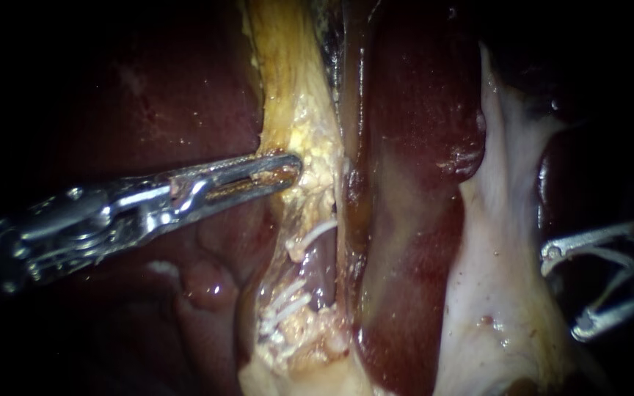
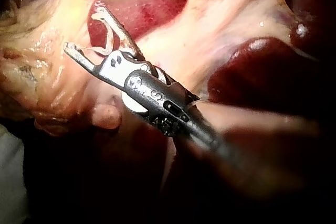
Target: Clipping first clip right tube
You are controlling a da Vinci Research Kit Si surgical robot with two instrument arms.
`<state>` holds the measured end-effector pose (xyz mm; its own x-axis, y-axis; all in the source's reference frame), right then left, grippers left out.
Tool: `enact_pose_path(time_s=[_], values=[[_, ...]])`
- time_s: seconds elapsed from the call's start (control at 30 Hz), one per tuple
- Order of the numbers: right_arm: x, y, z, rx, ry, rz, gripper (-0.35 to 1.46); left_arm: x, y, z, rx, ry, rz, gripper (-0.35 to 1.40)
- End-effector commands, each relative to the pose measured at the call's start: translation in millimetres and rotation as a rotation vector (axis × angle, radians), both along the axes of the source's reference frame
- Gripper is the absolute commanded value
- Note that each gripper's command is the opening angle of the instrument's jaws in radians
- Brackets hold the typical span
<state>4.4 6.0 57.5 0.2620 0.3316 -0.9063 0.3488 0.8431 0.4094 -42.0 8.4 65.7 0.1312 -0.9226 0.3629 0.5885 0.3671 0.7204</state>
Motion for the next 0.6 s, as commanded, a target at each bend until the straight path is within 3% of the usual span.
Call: enact_pose_path(time_s=[0.03,0.17,0.27,0.47,0.6], values=[[0.0,0.1,-0.1,0.000,0.000,-0.001,0.60,0.1,0.0,-0.1,0.000,0.000,0.000,-0.35],[0.1,-0.1,-0.1,-0.001,0.000,0.000,0.59,0.3,0.0,-0.2,0.000,-0.001,0.001,-0.35],[0.6,-0.5,0.2,-0.004,-0.014,0.018,0.59,0.9,0.1,-0.8,0.001,0.000,0.001,-0.35],[4.8,-1.4,2.3,0.146,-0.115,0.085,0.60,3.2,0.7,-3.0,-0.001,0.016,-0.013,-0.35],[9.5,-0.9,4.8,0.259,-0.177,0.129,0.60,5.0,0.8,-4.6,-0.005,0.022,-0.025,-0.35]])
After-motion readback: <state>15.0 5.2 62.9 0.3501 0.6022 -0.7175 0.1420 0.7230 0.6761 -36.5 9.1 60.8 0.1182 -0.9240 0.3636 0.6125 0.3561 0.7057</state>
